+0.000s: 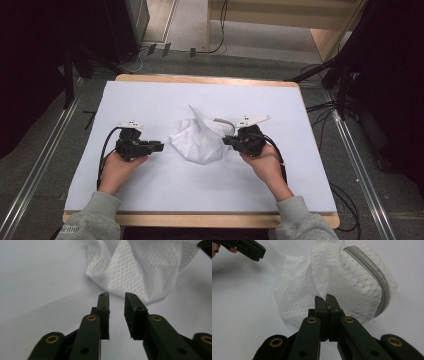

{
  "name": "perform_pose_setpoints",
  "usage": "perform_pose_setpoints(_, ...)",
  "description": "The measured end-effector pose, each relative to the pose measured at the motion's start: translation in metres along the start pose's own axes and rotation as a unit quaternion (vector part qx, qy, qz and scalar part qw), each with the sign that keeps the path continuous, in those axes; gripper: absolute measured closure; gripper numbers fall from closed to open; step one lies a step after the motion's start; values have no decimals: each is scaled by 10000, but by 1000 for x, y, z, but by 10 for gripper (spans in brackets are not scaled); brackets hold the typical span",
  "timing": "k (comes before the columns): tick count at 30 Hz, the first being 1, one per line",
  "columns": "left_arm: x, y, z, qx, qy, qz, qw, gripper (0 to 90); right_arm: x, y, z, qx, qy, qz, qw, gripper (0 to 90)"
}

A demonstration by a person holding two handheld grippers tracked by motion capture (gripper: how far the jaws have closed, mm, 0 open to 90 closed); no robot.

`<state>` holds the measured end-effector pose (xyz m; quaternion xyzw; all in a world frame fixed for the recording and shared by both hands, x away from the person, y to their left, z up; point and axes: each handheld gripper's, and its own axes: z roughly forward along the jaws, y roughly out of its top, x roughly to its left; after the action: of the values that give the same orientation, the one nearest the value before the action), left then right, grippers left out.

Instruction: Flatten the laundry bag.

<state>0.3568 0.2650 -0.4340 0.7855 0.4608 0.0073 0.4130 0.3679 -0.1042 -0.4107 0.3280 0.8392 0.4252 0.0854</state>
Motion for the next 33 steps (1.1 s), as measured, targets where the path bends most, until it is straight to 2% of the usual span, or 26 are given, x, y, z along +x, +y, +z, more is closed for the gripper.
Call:
perform_pose_setpoints(3, -8, 9, 14, 45, -270, 63, 9996, 859, -1, -1, 2, -1, 5, 100, 10000, 900)
perform_pose_setpoints(4, -8, 9, 14, 45, -270, 63, 9996, 862, -1, -1, 2, -19, 13, 121, 9999, 900)
perform_pose_setpoints(5, -15, 13, 23, 86, -397, 118, 9991, 864, -1, -1, 2, -47, 16, 105, 9999, 900)
perform_pose_setpoints(8, -24, 15, 40, 199, -530, 189, 9982, 864, 2, -1, 0, -61, 0, 107, 9999, 900)
perform_pose_setpoints(10, -26, 15, 45, 277, -546, 212, 9979, 859, 2, -2, -1, -73, 1, 87, 9999, 900)
perform_pose_setpoints(11, -28, 15, 52, 352, -551, 232, 9976, 859, 3, -2, -2, -84, -4, 92, 9999, 900)
perform_pose_setpoints(15, -29, 12, 72, 690, -404, 308, 9963, 859, 6, -4, -9, -113, 8, 84, 9999, 900)
perform_pose_setpoints(18, -27, 11, 73, 706, -405, 281, 9963, 866, 8, -5, -13, -160, 30, 56, 9999, 900)
perform_pose_setpoints(21, -27, 11, 73, 701, -375, 345, 9962, 879, 11, -6, -23, -214, 28, 11, 9998, 900)
perform_pose_setpoints(22, -27, 11, 73, 699, -359, 336, 9963, 885, 13, -8, -33, -263, 12, -33, 9996, 900)
perform_pose_setpoints(24, -27, 11, 73, 697, -357, 340, 9963, 886, 14, -8, -36, -303, 12, -19, 9995, 900)
perform_pose_setpoints(25, -27, 11, 73, 698, -356, 333, 9964, 888, 15, -11, -45, -359, 31, -6, 9994, 900)
perform_pose_setpoints(33, -23, 11, 70, 687, -334, 292, 9966, 889, 14, -36, -75, -444, -79, 141, 9989, 900)
